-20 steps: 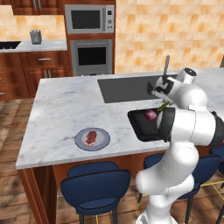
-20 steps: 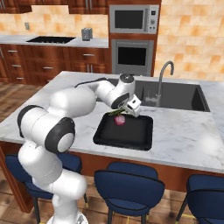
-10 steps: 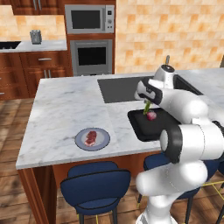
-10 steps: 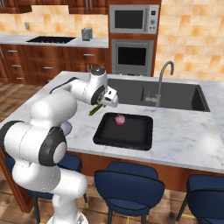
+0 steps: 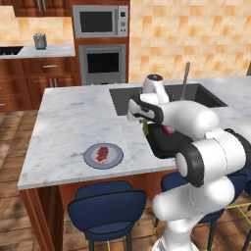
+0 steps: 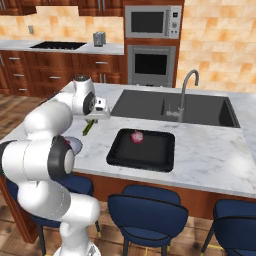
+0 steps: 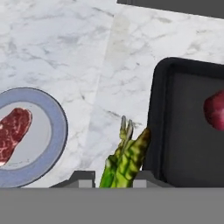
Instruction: Create a steak meal by picking up the steak and asparagus from the tray and placing them on the plate. Leave the pomegranate on the tray.
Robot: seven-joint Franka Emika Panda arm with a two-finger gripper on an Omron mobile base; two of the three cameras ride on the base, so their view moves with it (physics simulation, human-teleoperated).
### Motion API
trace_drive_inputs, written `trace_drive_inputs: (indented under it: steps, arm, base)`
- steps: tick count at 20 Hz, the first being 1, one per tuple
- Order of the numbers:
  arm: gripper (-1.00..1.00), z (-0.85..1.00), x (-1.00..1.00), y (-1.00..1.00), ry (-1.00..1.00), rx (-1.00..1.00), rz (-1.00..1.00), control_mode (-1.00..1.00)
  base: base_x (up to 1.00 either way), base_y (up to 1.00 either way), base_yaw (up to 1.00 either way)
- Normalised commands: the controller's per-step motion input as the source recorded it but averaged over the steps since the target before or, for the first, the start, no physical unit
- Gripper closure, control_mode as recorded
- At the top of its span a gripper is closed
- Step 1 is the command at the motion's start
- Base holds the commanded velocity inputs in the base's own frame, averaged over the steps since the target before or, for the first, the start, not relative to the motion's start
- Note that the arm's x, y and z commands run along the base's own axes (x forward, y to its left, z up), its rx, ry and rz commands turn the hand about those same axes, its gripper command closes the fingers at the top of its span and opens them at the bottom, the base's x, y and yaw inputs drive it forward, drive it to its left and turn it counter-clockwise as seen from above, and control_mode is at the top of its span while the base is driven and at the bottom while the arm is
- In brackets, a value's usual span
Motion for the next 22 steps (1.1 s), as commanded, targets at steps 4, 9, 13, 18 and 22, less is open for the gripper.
trace_drive_inputs:
  steps: [4, 9, 13, 18, 22]
  arm:
    - [1.0, -0.29, 0.01, 0.6, 0.1, -0.07, 0.12, -1.0]
    - [1.0, -0.44, -0.04, 0.46, 0.02, 0.0, 0.01, -1.0]
    - [1.0, -0.42, -0.13, 0.49, 0.0, 0.0, 0.0, -1.0]
    - [1.0, -0.3, 0.0, 0.45, 0.0, 0.0, 0.0, -1.0]
    - [1.0, -0.29, 0.0, 0.38, 0.01, 0.0, 0.0, -1.0]
  base:
    - [0.0, 0.0, 0.0]
    - [0.0, 0.0, 0.0]
    - [0.0, 0.0, 0.0]
    - [0.0, 0.0, 0.0]
    - [0.0, 0.0, 0.0]
